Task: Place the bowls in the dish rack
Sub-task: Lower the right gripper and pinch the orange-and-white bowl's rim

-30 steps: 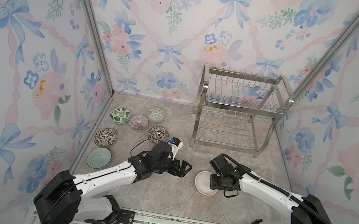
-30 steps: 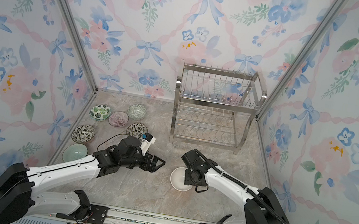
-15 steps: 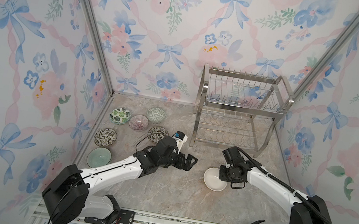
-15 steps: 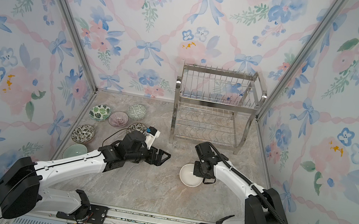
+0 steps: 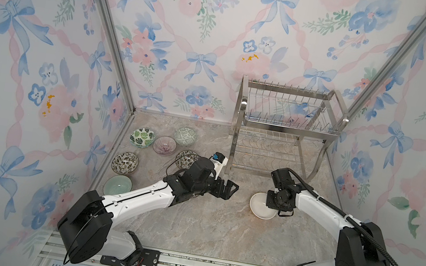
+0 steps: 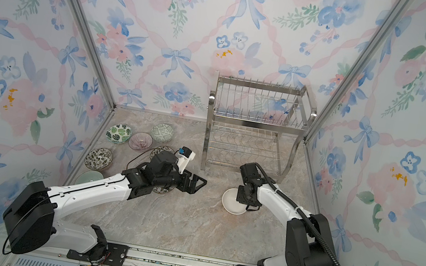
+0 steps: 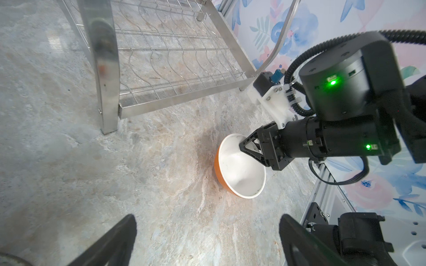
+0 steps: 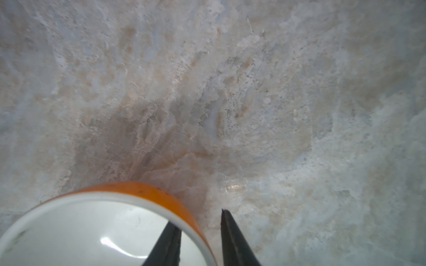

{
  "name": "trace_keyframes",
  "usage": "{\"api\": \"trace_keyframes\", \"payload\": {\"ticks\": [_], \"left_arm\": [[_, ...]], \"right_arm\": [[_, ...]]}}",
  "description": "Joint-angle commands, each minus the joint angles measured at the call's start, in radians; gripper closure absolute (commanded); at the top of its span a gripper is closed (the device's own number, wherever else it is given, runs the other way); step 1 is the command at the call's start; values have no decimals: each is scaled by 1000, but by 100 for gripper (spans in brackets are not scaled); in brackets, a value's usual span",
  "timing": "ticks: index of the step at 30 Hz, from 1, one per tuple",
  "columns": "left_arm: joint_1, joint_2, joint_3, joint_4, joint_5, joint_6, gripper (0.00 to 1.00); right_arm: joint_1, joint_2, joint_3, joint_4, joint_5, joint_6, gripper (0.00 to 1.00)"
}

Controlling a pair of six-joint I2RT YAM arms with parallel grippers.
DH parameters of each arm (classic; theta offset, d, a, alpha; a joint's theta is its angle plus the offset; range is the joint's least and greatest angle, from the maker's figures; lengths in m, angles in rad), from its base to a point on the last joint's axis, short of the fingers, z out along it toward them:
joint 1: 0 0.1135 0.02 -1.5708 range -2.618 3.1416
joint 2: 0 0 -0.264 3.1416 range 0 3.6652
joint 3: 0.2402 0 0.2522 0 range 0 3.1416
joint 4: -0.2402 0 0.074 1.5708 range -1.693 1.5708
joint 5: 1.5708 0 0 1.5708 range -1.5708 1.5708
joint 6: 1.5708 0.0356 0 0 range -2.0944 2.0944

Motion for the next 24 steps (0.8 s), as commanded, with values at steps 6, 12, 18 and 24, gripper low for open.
{"api": "trace_keyframes", "payload": {"ticks": [6, 12, 18, 24], "left_arm": [[4, -27, 53, -109, -18, 69, 2], [21, -4, 74, -131, -97, 102, 2], [47, 3, 73, -134, -112, 98, 2], [63, -30, 61, -133, -163, 121, 2]], "right_arm": [[-35, 58, 55, 6, 53, -31, 69], [-72, 117, 138, -27, 49, -61, 69], [-72, 96, 197, -88, 67, -80, 62], [-34, 28, 254, -176, 105, -78, 58]]}}
